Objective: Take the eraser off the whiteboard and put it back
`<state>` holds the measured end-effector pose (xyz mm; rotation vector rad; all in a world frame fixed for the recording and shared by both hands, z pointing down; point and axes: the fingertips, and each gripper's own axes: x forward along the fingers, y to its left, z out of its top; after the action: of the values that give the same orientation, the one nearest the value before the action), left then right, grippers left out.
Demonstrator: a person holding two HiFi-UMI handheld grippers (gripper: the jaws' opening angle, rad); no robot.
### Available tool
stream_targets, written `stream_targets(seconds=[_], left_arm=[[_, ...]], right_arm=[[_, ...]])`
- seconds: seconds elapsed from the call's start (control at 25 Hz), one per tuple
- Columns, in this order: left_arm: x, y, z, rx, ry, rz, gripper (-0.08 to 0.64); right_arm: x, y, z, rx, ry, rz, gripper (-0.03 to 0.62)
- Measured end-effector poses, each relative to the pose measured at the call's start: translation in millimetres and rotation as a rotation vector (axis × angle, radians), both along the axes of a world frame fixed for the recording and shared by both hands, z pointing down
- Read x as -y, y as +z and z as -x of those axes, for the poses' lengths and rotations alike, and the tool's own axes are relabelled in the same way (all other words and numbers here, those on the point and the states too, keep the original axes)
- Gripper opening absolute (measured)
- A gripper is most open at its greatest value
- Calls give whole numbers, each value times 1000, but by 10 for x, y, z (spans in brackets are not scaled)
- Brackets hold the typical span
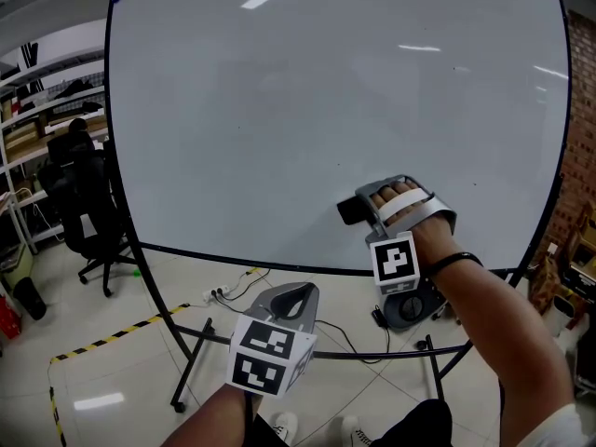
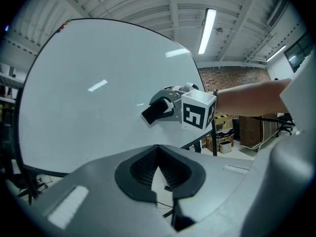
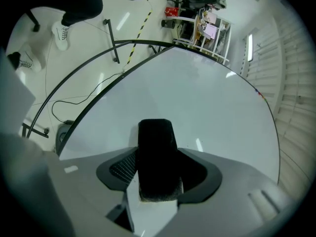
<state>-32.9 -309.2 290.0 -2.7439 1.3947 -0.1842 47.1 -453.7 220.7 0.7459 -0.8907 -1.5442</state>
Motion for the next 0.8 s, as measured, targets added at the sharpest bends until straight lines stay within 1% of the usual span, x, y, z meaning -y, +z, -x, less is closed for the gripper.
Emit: stream_targets(seconds=[0.16,0.28,0.36,0.4,0.52,0.68,0.72,0.8], left_arm=[[2,-13,13,-5,-1,-5,17],[15,-28,14,-7,-5,-5,17],[16,-25,13,-5,-4,-6,17],[13,-23,18,-4,-5,-6,17],[5,-19,35,-6,-11,-11,17],[-1,-14,44,-8,-18,-11,17],[-4,-16,42,-8,-17,-11,17],[-9,-25,27,-6,-14,-14,17]], right_arm=[[-146,9,72,60,-27,6,239],[-272,10,115,150,-58,33,239],[-300,40,36,207,-45,54,239],[-328,38,11,251,-40,65,239],[-433,-7,-22,418,-52,103,239],[-559,-53,-94,746,-91,219,240],[-584,-63,-123,811,-96,240,239],[-623,-93,-182,911,-106,270,239]])
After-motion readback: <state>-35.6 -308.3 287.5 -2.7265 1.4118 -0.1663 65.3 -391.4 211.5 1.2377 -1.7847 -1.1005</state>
